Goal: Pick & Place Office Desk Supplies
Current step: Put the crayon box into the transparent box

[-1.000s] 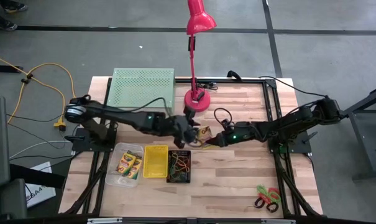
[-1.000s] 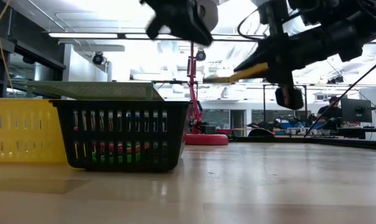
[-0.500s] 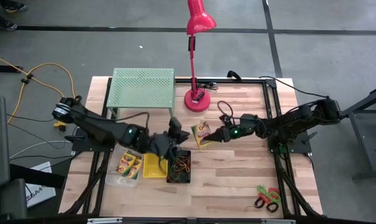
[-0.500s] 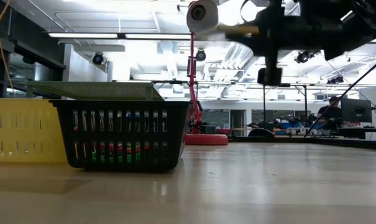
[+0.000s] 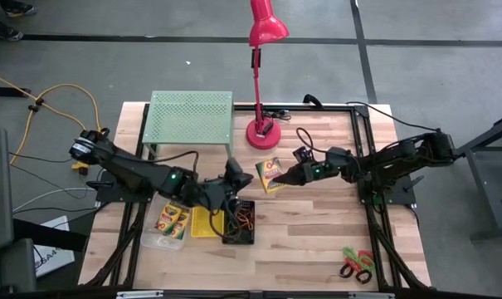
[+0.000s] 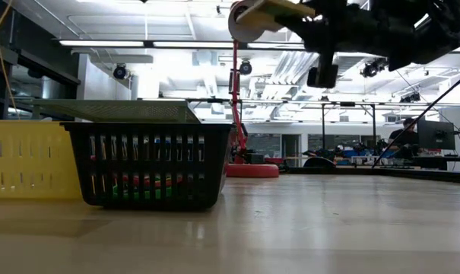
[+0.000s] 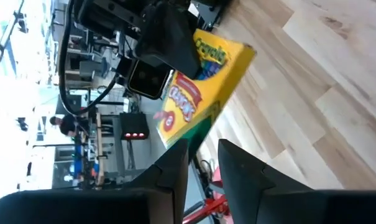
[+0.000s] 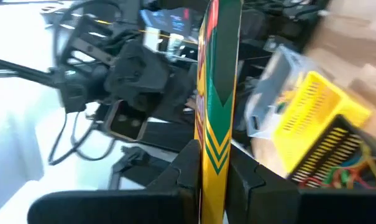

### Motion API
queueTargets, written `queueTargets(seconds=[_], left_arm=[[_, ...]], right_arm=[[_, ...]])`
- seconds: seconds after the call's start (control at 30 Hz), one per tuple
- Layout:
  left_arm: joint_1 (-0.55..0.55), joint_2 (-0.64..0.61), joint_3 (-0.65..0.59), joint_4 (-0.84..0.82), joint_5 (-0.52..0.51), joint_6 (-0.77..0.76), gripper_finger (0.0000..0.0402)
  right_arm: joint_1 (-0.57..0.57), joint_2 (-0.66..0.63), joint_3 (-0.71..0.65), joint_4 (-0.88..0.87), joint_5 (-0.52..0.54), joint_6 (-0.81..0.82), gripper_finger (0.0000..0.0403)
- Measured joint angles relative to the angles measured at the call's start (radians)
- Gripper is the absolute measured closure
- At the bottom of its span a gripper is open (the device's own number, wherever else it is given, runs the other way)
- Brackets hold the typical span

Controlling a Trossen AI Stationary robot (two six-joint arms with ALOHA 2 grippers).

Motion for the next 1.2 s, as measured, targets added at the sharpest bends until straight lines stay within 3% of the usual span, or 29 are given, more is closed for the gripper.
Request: queueTargets(seconds=[0.27,0.43,0.6,0.8,0.97,1.2], left_arm=[[0.0,0.0,0.0,0.108,0.004,0.161,0.0337],[0.018,0.0,0.0,0.113,0.002,0.172,0.0339],[0.039,0.0,0.0,0.1,-0.081,-0.027,0.0339],[0.133,-0.065,-0.035,0.045,0.33,-0.159,0.0339],[0.253,-0.179,-0.214,0.188,0.452,-0.198,0.0339],[0.244,-0.242,-0.505,0.677,0.485,0.017,0.0339]], right_arm=[[0.0,0.0,0.0,0.043,-0.007,0.047,0.0373],[0.0,0.0,0.0,0.041,-0.006,0.009,0.0373],[0.0,0.0,0.0,0.033,-0.004,-0.034,0.0373],[0.0,0.0,0.0,0.033,0.0,-0.043,0.0373],[0.0,0.0,0.0,0.032,-0.001,-0.045,0.0373],[0.0,0.0,0.0,0.023,0.023,-0.061,0.0373]])
